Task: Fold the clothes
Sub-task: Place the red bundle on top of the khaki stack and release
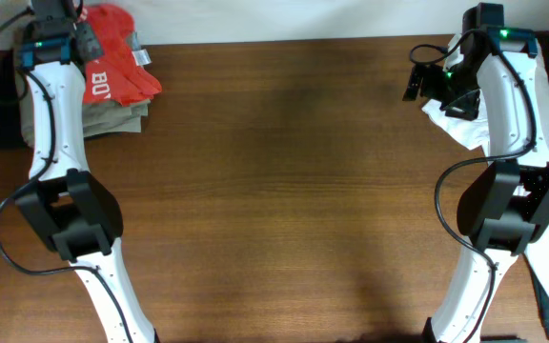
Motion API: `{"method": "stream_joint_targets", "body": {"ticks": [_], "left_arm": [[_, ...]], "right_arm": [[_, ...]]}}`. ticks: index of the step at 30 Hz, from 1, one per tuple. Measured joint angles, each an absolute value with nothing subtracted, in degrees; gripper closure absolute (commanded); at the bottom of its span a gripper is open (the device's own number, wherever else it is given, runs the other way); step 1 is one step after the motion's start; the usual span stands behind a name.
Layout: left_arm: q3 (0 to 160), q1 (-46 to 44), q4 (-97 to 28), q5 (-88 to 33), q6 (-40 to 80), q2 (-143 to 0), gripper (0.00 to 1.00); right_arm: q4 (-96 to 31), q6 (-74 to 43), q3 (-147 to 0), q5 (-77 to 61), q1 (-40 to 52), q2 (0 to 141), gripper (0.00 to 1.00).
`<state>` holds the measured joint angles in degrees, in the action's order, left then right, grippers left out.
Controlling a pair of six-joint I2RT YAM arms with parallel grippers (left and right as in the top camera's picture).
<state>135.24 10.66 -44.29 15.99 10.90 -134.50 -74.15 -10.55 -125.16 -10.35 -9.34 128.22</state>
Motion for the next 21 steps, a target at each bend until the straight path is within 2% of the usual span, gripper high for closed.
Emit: {"method": "stream_joint_targets", "body": {"ticks": [1,3,4,5,6,7,8,11,15,17,19,21], "left_arm": [[134.4,11.4,-44.3,16.6,11.5,-134.5,0.95],[133.1,13.5,-43.9,17.2,11.9,-134.5,0.77],[132.3,14.1,-42.8,17.4,12.0,-134.5,0.63],[130.7,15.0,-40.4,17.5,12.3,-134.5,0.61],[128.9,15.9,-38.1,17.8,12.4,-134.5,0.46],[127.7,16.6,-34.8,18.1,12.0,-134.5,0.07],[127.2,17.4,-33.5,18.3,11.4,-134.5,0.01],[126.6,22.6,-34.5,18.8,10.1,-134.5,0.01],[126.5,23.2,-36.4,17.8,9.9,-134.5,0.65],[126.5,21.5,-39.3,14.2,9.9,-134.5,0.91],[126.5,20.4,-42.4,11.6,9.9,-134.5,0.99],[126.4,20.4,-45.3,11.1,9.9,-134.5,0.99]], "right_arm": [[-74.1,-10.6,-125.2,-10.3,-9.3,128.2,0.01],[-74.1,-10.6,-125.2,-10.3,-9.3,128.2,0.01],[-74.1,-10.5,-125.2,-10.3,-9.3,128.2,0.01],[-74.1,-10.6,-125.2,-10.3,-9.3,128.2,0.02],[-74.1,-10.5,-125.2,-10.3,-9.3,128.2,0.01],[-74.2,-10.6,-125.2,-10.3,-9.3,128.2,0.01],[-74.1,-10.6,-125.2,-10.3,-9.3,128.2,0.01],[-74.1,-10.5,-125.2,-10.3,-9.3,128.2,0.01],[-74.1,-10.5,-125.2,-10.3,-9.3,128.2,0.01],[-74.1,-10.5,-125.2,-10.3,-9.3,128.2,0.01],[-74.1,-10.6,-125.2,-10.3,-9.3,128.2,0.01],[-74.1,-10.6,-125.2,-10.3,-9.3,128.2,0.01]]}}
